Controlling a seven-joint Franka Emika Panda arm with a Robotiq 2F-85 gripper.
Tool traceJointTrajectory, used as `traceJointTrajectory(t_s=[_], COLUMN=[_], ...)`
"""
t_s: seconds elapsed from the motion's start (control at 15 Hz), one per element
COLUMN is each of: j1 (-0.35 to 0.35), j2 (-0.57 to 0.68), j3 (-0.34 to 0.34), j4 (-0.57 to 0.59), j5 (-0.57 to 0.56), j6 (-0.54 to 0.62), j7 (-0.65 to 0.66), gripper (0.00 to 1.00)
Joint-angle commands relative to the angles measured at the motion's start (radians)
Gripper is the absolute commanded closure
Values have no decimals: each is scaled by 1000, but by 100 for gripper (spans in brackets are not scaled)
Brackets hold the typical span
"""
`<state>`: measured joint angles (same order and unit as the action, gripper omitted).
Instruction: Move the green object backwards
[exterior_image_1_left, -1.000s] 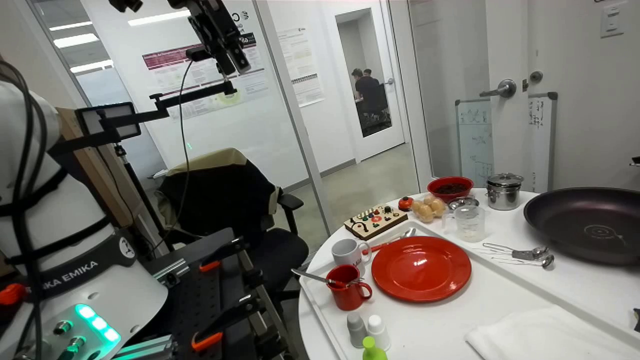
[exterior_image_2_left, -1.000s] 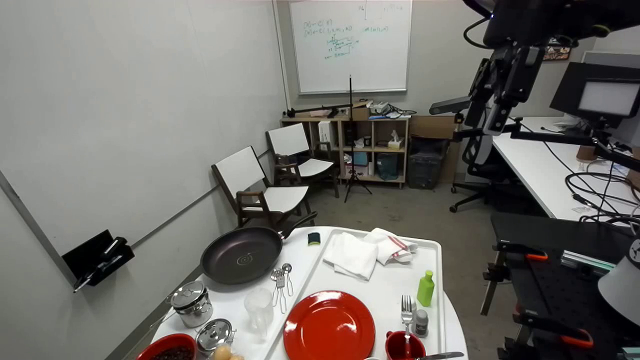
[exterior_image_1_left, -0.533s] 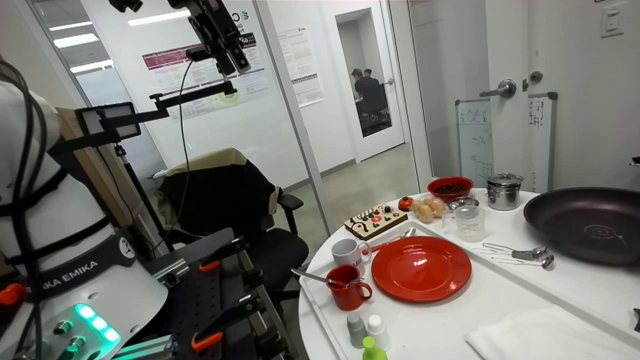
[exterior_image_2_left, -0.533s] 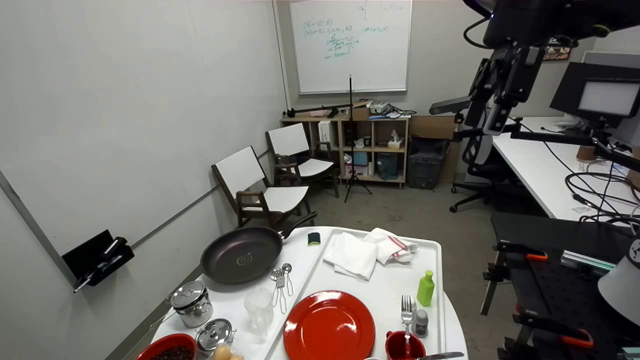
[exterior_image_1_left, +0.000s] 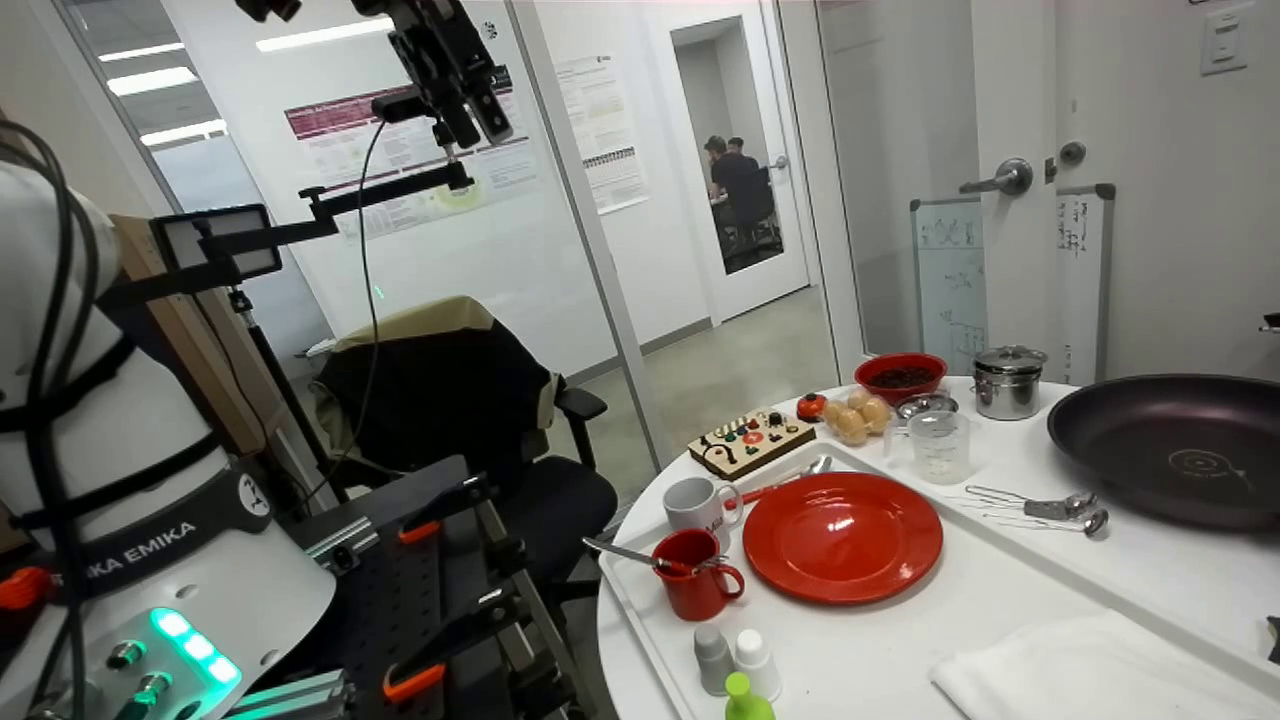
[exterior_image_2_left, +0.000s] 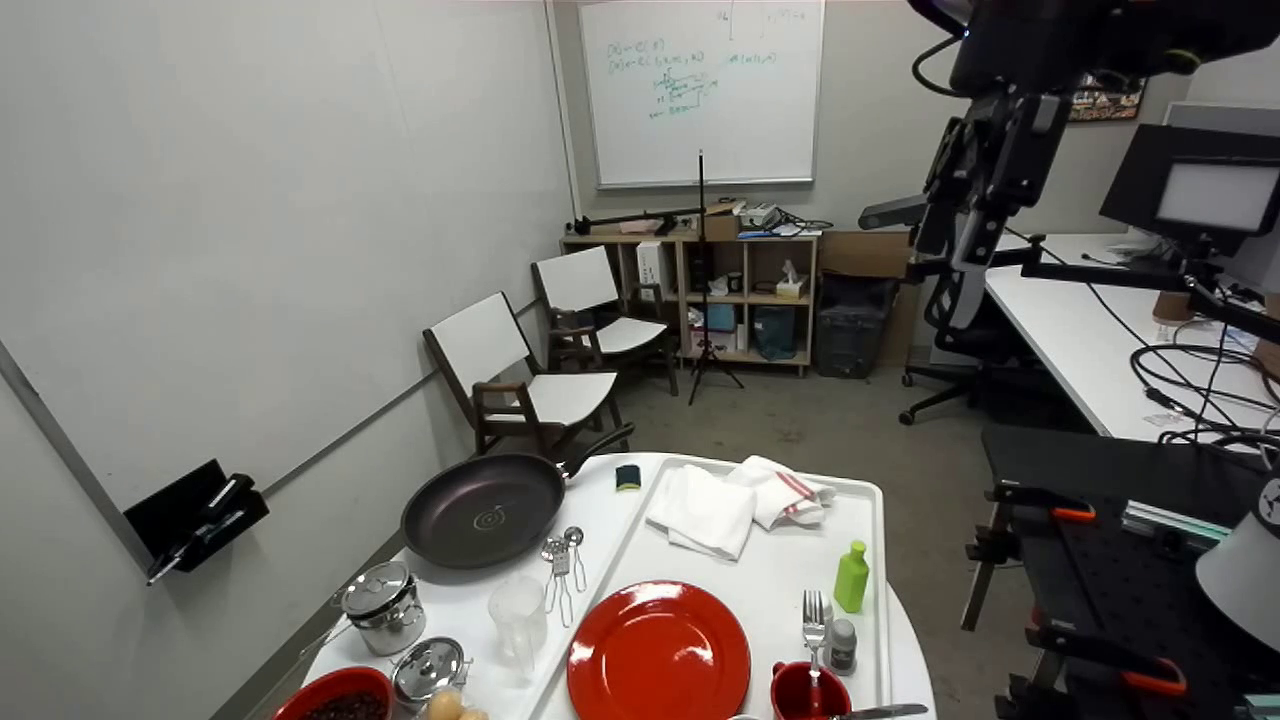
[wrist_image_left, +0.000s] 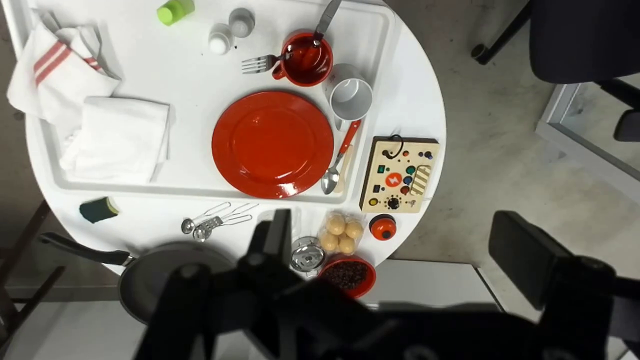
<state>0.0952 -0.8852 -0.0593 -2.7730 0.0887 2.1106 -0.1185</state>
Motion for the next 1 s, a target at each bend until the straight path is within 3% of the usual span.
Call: traceJointTrajectory(t_s=[0.0, 0.47, 0.93], j1=[16, 8, -7], j2=[138, 420, 688], j3=[21, 49, 87], j4=[53, 159, 279], j5=[13, -2, -86], j6=[61, 188, 229], j7=[-3, 5, -3], gripper=[0, 0, 0])
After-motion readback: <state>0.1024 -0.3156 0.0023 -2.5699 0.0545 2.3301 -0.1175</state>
